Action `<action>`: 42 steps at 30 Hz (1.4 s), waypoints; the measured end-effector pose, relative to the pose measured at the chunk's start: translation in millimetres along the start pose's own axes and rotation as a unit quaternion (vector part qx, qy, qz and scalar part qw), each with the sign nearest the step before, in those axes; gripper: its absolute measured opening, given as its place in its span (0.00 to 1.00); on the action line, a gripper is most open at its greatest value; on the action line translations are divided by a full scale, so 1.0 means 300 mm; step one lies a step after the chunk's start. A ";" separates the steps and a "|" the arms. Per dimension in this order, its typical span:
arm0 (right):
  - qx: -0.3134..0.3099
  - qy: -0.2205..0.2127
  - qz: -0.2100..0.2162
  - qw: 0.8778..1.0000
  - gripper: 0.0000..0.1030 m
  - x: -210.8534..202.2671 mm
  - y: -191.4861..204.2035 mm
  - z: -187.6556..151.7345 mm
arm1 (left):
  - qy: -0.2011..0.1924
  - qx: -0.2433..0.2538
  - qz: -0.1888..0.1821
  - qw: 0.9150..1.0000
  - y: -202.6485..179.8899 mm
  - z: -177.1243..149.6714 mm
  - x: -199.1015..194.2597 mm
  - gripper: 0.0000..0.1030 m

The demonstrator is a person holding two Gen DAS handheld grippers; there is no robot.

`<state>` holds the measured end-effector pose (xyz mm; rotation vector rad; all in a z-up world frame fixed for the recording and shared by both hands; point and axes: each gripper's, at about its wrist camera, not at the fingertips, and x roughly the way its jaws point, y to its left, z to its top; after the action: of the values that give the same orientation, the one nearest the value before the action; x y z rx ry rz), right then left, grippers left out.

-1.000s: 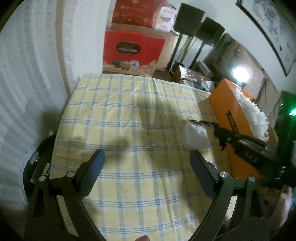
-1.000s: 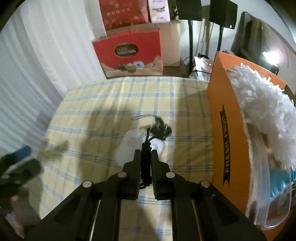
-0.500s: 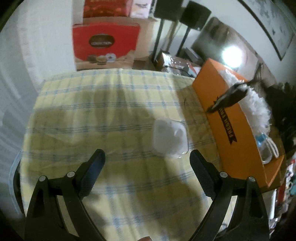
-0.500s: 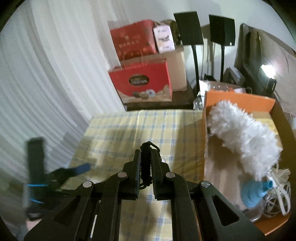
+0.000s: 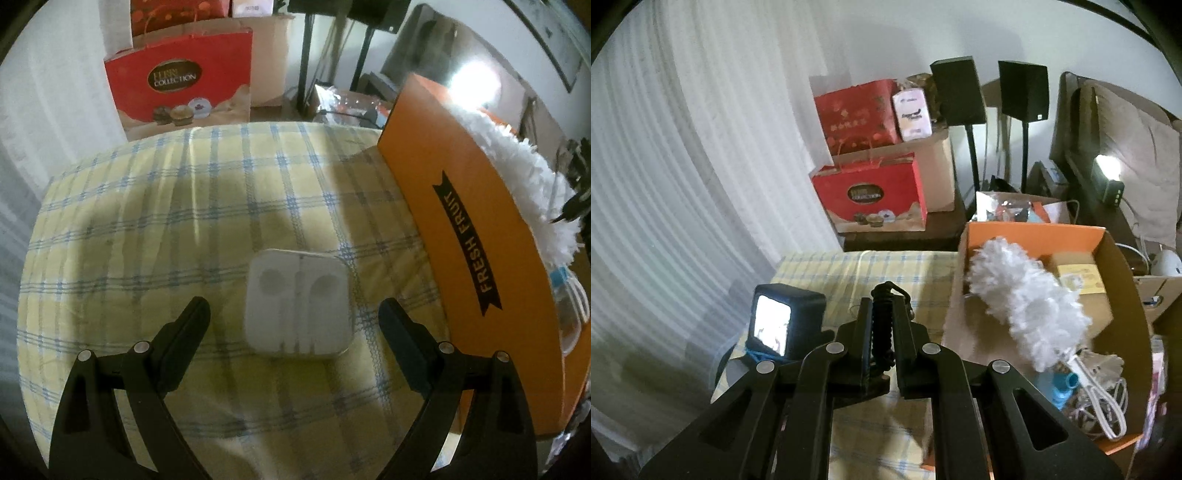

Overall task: Organize objects
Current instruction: 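Lift the cable with the right gripper while the left grasps the white earphone case, then carry the earphone case with the left gripper while the right carries the cable into the box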

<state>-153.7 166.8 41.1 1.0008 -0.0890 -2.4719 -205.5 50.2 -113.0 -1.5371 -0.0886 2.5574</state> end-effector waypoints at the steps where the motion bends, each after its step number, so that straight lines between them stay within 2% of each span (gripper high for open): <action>1: 0.000 -0.001 -0.001 1.000 0.09 -0.008 -0.009 0.000 | 0.003 0.001 0.004 1.000 -0.008 -0.001 0.009 0.88; 3: 0.002 -0.004 -0.005 1.000 0.09 -0.024 -0.031 0.000 | 0.008 0.006 0.012 1.000 -0.022 -0.006 0.024 0.77; 4: 0.004 -0.005 -0.006 1.000 0.09 -0.029 -0.041 -0.001 | 0.007 0.012 0.020 1.000 -0.030 -0.010 0.028 0.76; 6: 0.008 -0.006 -0.008 1.000 0.09 -0.034 -0.060 -0.003 | -0.002 0.021 0.035 0.999 -0.040 -0.016 0.028 0.61; 7: 0.010 -0.007 -0.008 1.000 0.09 -0.036 -0.071 -0.005 | -0.007 0.024 0.041 0.999 -0.043 -0.018 0.026 0.57; 11: 0.017 -0.008 -0.009 1.000 0.09 -0.047 -0.106 -0.019 | -0.012 0.018 0.032 0.999 -0.034 -0.027 0.019 0.57; 14: 0.021 -0.007 -0.009 1.000 0.09 -0.046 -0.126 -0.026 | -0.010 0.001 0.009 1.000 -0.018 -0.024 -0.004 0.57; 22: 0.033 -0.003 -0.018 0.999 0.09 -0.058 -0.197 -0.058 | -0.048 0.000 -0.031 0.998 -0.034 0.026 -0.185 0.57; 26: 0.046 0.005 -0.024 0.999 0.09 -0.042 -0.244 -0.086 | -0.074 0.015 -0.053 0.996 -0.084 0.048 -0.304 0.57; 31: 0.060 0.020 -0.035 0.997 0.09 -0.021 -0.311 -0.121 | -0.084 0.031 -0.081 0.993 -0.160 0.067 -0.396 0.57; 42: 0.062 0.089 -0.062 0.992 0.09 0.063 -0.402 -0.233 | -0.082 0.061 -0.100 0.990 -0.341 0.112 -0.431 0.57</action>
<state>-166.8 273.4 -49.8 1.3116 -0.1280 -2.5000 -165.0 131.0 28.9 -1.2090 -0.0988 2.4753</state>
